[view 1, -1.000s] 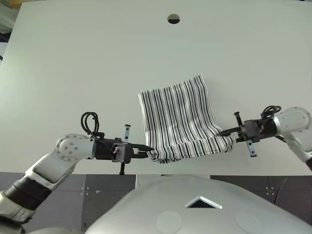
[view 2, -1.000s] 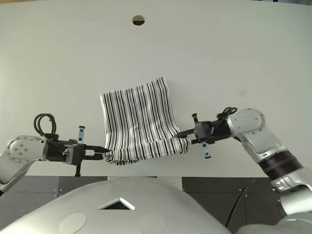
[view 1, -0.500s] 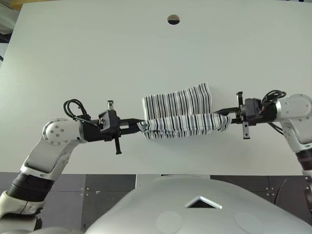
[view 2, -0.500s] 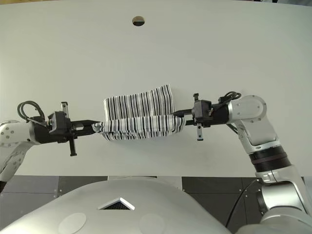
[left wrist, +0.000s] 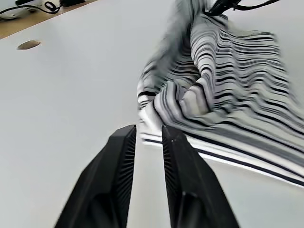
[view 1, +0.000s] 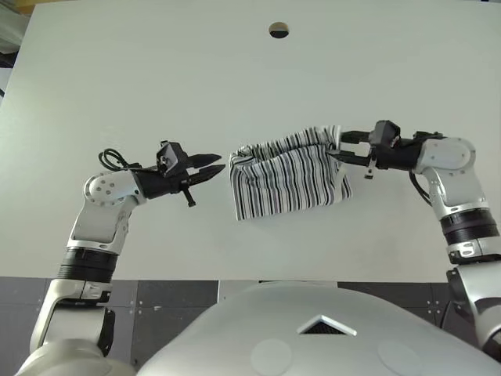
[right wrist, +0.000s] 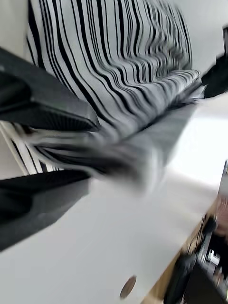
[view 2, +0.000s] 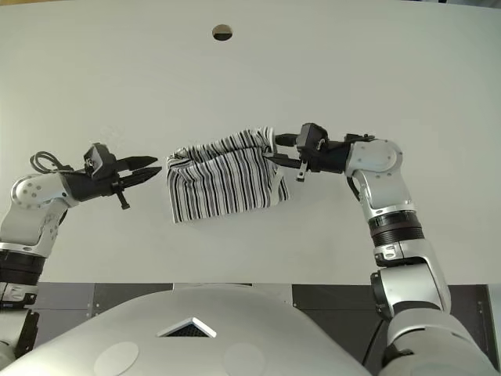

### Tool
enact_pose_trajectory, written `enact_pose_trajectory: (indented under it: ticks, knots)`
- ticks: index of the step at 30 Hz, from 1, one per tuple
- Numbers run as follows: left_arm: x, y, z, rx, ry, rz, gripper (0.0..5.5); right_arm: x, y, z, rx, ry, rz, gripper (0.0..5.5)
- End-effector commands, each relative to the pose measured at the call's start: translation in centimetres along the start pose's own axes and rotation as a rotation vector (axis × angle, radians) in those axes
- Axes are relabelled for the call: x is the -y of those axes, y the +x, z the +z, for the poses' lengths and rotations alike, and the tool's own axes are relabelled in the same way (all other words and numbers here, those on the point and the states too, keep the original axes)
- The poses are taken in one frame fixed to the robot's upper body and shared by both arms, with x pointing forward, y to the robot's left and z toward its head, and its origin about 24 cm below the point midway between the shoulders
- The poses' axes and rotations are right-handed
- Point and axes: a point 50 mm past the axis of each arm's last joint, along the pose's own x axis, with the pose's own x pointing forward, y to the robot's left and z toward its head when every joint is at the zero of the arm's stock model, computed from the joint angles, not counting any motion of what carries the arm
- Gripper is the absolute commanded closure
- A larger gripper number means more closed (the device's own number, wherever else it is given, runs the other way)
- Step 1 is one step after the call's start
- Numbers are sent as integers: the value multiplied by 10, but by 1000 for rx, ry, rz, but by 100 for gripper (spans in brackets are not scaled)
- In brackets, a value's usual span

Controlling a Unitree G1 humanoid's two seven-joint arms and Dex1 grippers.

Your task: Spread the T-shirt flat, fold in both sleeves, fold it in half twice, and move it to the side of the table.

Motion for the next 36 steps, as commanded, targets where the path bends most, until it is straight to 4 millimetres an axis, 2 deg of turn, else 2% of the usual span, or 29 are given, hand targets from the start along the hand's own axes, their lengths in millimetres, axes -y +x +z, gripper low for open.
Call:
enact_pose_trajectory:
  ticks: [1, 5, 6, 8, 10, 12, 15, 17, 20, 22, 24, 26, 29, 33, 34, 36]
  knots:
    - [-28, -7, 4, 39, -125, 132, 451, 14, 5, -6, -31, 71, -112, 376]
    - [-50, -13, 1, 41, -246, 282, 451, 31, 7, -4, 5, 153, -284, 376]
    - [-54, -14, -1, 38, -263, 312, 451, 33, 7, 1, 27, 114, -316, 376]
    - [-58, -15, -1, 49, -281, 362, 451, 32, 11, 25, 152, -66, -345, 376]
    - [-58, -16, 0, 66, -278, 382, 451, 16, 18, 50, 277, -267, -289, 376]
    - [-56, -13, 3, 91, -273, 388, 451, -10, 32, 59, 314, -438, -154, 376]
    - [-54, -10, 8, 114, -260, 395, 451, -41, 48, 47, 242, -578, 24, 376]
    - [-54, -9, 9, 122, -256, 404, 451, -48, 56, 35, 168, -638, 70, 376]
    - [-54, -7, 12, 129, -250, 412, 451, -50, 61, 14, 2, -750, 113, 376]
    - [-53, -5, 14, 141, -250, 412, 451, -43, 57, -8, -202, -849, 126, 376]
    - [-52, -4, 14, 147, -251, 414, 451, -20, 37, -30, -476, -970, 113, 376]
    - [-50, -2, 13, 148, -254, 417, 451, 8, 5, -37, -696, -1049, 96, 376]
    - [-49, 2, 13, 152, -254, 421, 451, 42, -61, -44, -1004, -1016, 123, 376]
    - [-49, 7, 15, 163, -247, 423, 451, 56, -149, -61, -1356, -741, 127, 376]
    - [-48, 8, 15, 164, -245, 424, 451, 57, -164, -64, -1415, -684, 95, 376]
    - [-49, 10, 16, 171, -225, 426, 451, 59, -179, -66, -1468, -619, 19, 376]
